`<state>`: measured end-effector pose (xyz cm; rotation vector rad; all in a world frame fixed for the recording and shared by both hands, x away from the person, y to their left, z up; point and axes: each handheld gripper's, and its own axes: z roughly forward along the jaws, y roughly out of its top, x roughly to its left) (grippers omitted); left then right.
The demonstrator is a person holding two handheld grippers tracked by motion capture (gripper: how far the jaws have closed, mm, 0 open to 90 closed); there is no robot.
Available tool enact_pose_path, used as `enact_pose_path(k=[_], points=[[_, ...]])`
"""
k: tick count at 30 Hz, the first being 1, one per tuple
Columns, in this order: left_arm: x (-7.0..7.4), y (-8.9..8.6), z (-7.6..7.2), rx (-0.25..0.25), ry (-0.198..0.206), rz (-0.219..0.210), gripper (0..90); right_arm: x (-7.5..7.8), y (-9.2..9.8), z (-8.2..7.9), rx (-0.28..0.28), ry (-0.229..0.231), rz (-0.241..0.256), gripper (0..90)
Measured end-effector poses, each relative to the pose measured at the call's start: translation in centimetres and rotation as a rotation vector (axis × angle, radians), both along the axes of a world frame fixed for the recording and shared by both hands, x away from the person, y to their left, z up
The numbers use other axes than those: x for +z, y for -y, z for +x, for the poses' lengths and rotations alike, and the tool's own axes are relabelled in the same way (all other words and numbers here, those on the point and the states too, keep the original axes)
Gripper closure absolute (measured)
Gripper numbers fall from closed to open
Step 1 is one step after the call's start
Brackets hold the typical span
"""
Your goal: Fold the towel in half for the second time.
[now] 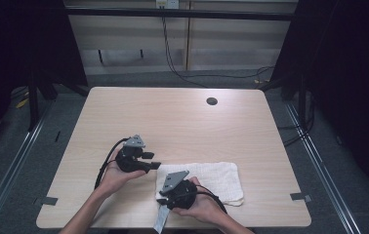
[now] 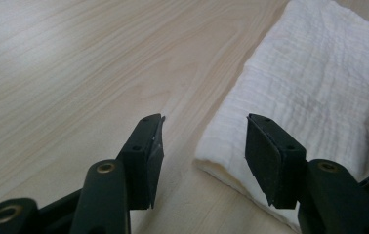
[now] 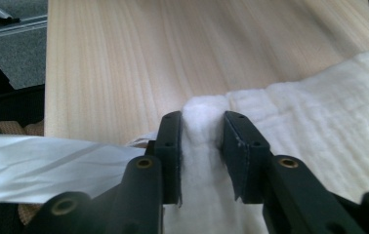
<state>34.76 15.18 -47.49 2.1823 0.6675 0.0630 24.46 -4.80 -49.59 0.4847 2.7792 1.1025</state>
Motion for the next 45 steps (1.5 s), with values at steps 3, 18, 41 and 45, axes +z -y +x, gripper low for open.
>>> enact_pose_path(k=[3, 18, 41, 45], points=[[-0.4, -0.1, 0.1, 0.000, -0.014, 0.008, 48.5, 0.0, 0.2, 0.4, -0.020, -0.012, 0.007, 80.0], [-2.0, 1.4, -0.3, -0.058, -0.041, 0.081, 49.7, -0.1, 0.4, 0.7, -0.034, -0.047, 0.028, 82.5], [-2.5, 1.9, -0.6, -0.114, -0.059, 0.040, 84.0, -0.2, 0.4, 0.7, -0.040, -0.057, 0.047, 83.9], [-2.5, 1.4, -0.5, -0.102, -0.067, 0.025, 83.9, -0.1, 0.4, 0.7, -0.054, -0.063, 0.060, 84.2]])
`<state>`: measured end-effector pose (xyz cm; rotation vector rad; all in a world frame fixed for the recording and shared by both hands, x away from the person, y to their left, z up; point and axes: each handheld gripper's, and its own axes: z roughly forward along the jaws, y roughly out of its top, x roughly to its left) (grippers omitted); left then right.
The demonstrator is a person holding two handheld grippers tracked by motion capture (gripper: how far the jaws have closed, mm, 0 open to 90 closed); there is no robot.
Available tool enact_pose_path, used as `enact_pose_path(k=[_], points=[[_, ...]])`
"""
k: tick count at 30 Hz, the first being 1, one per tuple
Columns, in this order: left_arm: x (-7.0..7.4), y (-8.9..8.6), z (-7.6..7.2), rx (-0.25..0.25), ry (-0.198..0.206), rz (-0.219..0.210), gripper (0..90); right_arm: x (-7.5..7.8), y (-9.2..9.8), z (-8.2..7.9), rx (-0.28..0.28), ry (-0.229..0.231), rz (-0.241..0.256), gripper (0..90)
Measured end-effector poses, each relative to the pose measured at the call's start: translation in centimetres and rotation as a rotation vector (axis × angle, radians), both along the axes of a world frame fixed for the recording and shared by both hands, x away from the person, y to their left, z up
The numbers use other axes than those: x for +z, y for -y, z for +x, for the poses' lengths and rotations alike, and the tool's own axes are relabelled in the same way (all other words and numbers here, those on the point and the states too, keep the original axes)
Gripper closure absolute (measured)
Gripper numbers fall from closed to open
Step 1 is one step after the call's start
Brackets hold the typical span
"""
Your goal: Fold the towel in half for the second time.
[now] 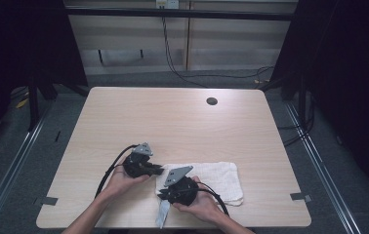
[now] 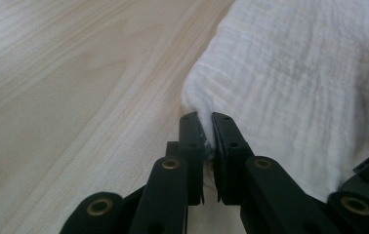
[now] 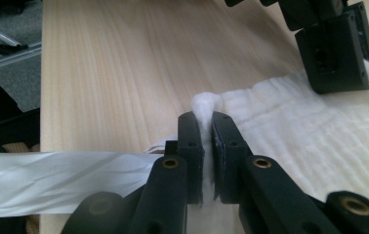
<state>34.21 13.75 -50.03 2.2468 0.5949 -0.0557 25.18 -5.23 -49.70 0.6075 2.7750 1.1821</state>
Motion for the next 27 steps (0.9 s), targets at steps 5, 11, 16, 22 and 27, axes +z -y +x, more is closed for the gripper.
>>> enact_pose_path(k=[5, 11, 16, 22, 27], points=[[0.1, -0.4, 0.0, 0.011, -0.009, -0.020, 83.8, 0.4, -0.1, -0.2, 0.000, -0.005, 0.019, 84.3], [0.8, -1.3, 0.3, 0.030, -0.029, -0.056, 83.9, 1.4, 0.3, 0.0, -0.033, -0.005, 0.065, 84.7], [1.2, -1.6, 0.3, 0.035, -0.013, -0.069, 83.8, 2.1, 0.3, 0.0, -0.034, 0.004, 0.083, 84.7], [1.7, -1.9, 0.5, 0.041, -0.015, -0.083, 83.9, 3.3, 0.7, 0.0, -0.043, 0.021, 0.110, 84.7], [2.6, -2.5, 0.6, 0.053, -0.005, -0.121, 83.8, 4.0, 0.9, 0.3, -0.047, 0.013, 0.141, 84.8]])
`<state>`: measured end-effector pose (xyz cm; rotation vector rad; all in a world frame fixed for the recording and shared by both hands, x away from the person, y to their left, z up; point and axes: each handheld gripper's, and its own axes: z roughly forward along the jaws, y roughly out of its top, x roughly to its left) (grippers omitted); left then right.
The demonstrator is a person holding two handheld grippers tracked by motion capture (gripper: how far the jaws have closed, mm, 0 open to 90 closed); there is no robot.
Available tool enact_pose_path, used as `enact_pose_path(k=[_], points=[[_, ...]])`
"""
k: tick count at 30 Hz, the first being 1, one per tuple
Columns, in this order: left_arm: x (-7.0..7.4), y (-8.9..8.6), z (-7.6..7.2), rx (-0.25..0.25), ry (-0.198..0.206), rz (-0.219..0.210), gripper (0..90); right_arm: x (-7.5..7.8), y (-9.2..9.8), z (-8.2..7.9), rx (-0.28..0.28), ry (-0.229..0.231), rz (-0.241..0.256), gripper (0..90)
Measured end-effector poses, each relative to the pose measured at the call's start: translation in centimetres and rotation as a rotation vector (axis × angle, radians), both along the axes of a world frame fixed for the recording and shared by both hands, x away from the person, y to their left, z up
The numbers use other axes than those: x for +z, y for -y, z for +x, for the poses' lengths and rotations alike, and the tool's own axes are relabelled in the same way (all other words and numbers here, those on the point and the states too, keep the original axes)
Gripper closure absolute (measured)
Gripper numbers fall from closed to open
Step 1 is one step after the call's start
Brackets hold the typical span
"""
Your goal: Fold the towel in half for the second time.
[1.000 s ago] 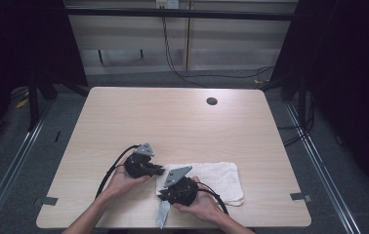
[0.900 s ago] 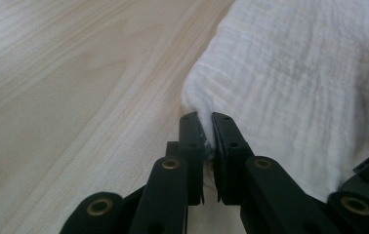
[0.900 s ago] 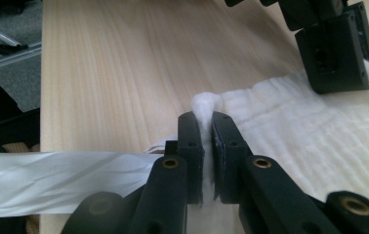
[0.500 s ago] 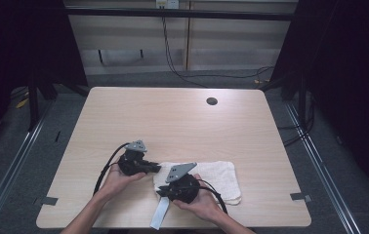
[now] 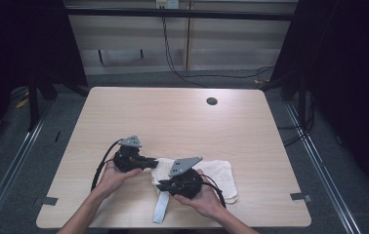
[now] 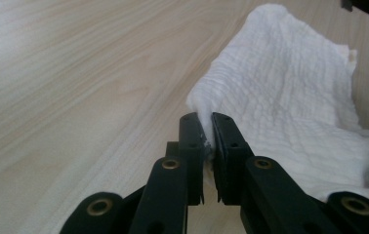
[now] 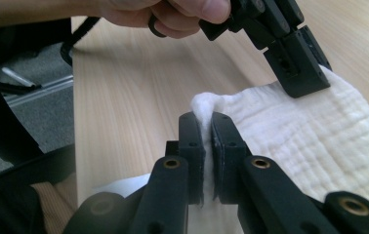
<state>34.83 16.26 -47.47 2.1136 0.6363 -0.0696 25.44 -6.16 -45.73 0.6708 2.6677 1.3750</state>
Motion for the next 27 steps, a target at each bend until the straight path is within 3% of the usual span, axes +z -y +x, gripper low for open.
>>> enact_pose_path(k=[13, 18, 27], points=[[2.0, -2.2, 0.4, 0.042, 0.015, -0.059, 83.8, 1.5, -1.5, 0.7, 0.022, 0.011, 0.037, 84.9], [2.2, -3.0, 0.5, 0.062, 0.003, -0.072, 84.0, 2.0, -2.7, 1.1, 0.049, 0.010, 0.046, 85.4], [3.7, -5.5, 0.7, 0.115, 0.020, -0.101, 84.0, 3.3, -5.2, 2.1, 0.069, 0.023, 0.084, 85.5]])
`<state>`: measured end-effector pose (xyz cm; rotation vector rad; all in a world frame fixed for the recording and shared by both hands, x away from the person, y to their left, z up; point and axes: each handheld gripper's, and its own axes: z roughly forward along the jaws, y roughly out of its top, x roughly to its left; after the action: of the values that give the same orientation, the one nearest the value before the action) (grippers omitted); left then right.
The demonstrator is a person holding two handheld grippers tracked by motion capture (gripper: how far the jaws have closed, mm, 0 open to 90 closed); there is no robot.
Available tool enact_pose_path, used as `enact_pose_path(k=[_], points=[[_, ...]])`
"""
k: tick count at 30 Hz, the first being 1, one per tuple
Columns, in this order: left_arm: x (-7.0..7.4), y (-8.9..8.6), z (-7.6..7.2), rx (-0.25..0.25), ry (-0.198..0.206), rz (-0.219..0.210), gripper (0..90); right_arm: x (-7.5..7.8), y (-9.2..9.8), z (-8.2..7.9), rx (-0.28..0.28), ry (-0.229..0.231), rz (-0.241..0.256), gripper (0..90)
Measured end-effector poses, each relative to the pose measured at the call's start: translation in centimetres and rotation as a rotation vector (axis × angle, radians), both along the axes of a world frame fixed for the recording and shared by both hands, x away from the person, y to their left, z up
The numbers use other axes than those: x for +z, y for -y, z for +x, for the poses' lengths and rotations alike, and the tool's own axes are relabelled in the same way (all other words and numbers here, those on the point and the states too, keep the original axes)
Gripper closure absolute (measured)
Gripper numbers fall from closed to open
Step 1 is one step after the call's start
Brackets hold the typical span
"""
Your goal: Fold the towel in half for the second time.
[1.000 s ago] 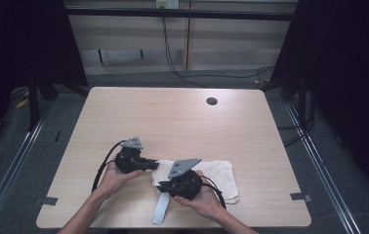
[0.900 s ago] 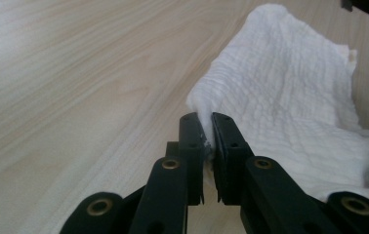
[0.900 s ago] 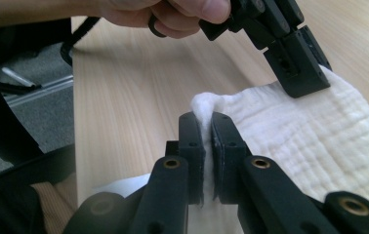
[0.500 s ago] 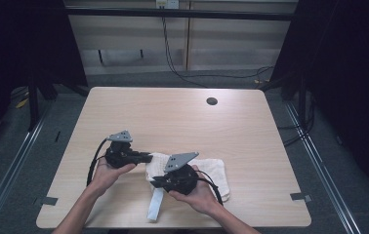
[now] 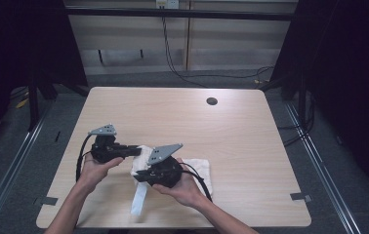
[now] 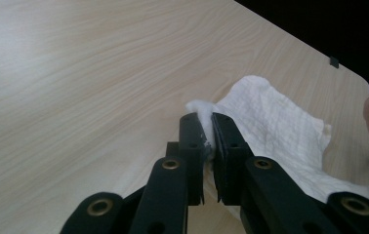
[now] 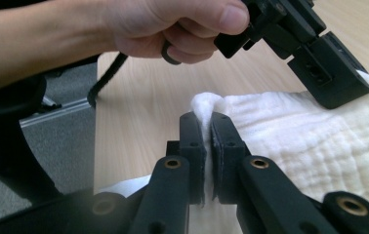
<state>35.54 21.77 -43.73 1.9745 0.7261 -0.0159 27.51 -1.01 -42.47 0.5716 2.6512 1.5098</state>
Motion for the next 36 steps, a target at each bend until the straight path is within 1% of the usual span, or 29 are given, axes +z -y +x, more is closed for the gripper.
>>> enact_pose_path(k=[2, 3, 6, 7, 8, 9, 10, 12, 14, 17, 22, 24, 25, 27, 28, 29, 31, 33, 35, 36], points=[[0.5, -0.3, 0.0, 0.004, 0.007, -0.007, 84.0, 0.3, -0.6, 0.2, 0.013, 0.006, 0.009, 85.6], [0.8, -0.3, 0.0, 0.009, 0.017, -0.007, 84.0, 0.4, -0.9, 0.3, 0.019, 0.011, 0.010, 85.7], [1.7, -0.6, -0.1, 0.013, 0.034, -0.013, 84.1, 0.9, -1.6, 0.4, 0.020, 0.023, 0.020, 85.7], [1.9, -0.5, -0.2, 0.014, 0.039, -0.003, 84.1, 1.2, -1.7, 0.4, 0.017, 0.026, 0.028, 85.8], [1.9, -0.4, -0.2, 0.014, 0.041, 0.005, 84.1, 1.4, -1.7, 0.4, 0.017, 0.030, 0.034, 85.8], [1.9, -0.2, -0.2, 0.012, 0.033, 0.002, 84.1, 1.5, -1.7, 0.3, 0.018, 0.032, 0.040, 85.8], [1.7, 0.3, -0.2, 0.006, 0.027, 0.010, 84.1, 1.6, -1.6, 0.3, 0.017, 0.035, 0.044, 85.8], [1.6, 1.0, -0.2, -0.003, 0.021, 0.014, 84.1, 1.7, -1.0, 0.1, 0.014, 0.045, 0.039, 85.9], [1.7, 1.8, -0.2, -0.015, 0.029, 0.035, 84.1, 1.6, 0.0, -0.2, 0.005, 0.041, 0.039, 85.9], [1.7, 2.9, 0.0, -0.023, 0.021, 0.038, 84.1, 1.5, 1.4, -0.3, -0.018, 0.033, 0.044, 85.9], [1.2, 4.6, 0.0, -0.043, 0.011, 0.061, 84.1, 1.5, 3.2, -0.8, -0.041, 0.037, 0.037, 85.9], [1.2, 5.1, 0.1, -0.054, 0.009, 0.066, 84.0, 1.5, 3.7, -0.9, -0.051, 0.041, 0.031, 85.9], [1.2, 5.4, 0.1, -0.054, 0.005, 0.059, 84.1, 1.5, 3.9, -1.0, -0.052, 0.042, 0.027, 85.9], [1.3, 6.0, 0.2, -0.065, 0.010, 0.062, 84.1, 1.4, 4.4, -1.2, -0.063, 0.037, 0.033, 85.9], [1.3, 6.4, 0.1, -0.071, 0.014, 0.077, 84.1, 1.3, 4.7, -1.2, -0.066, 0.034, 0.037, 85.9], [1.2, 6.8, 0.1, -0.072, 0.017, 0.082, 84.1, 1.3, 5.0, -1.2, -0.072, 0.026, 0.046, 85.9], [1.0, 7.2, 0.3, -0.080, 0.005, 0.080, 84.1, 1.1, 5.4, -1.3, -0.081, 0.023, 0.043, 85.9], [0.5, 7.8, 0.3, -0.088, -0.012, 0.088, 84.1, 0.9, 5.6, -1.5, -0.093, 0.022, 0.033, 85.9], [0.2, 8.2, 0.2, -0.096, -0.018, 0.101, 84.1, 0.6, 5.9, -1.7, -0.096, 0.022, 0.024, 85.8], [0.1, 8.5, 0.2, -0.097, -0.020, 0.099, 84.1, 0.5, 6.0, -1.8, -0.099, 0.021, 0.019, 85.8]])
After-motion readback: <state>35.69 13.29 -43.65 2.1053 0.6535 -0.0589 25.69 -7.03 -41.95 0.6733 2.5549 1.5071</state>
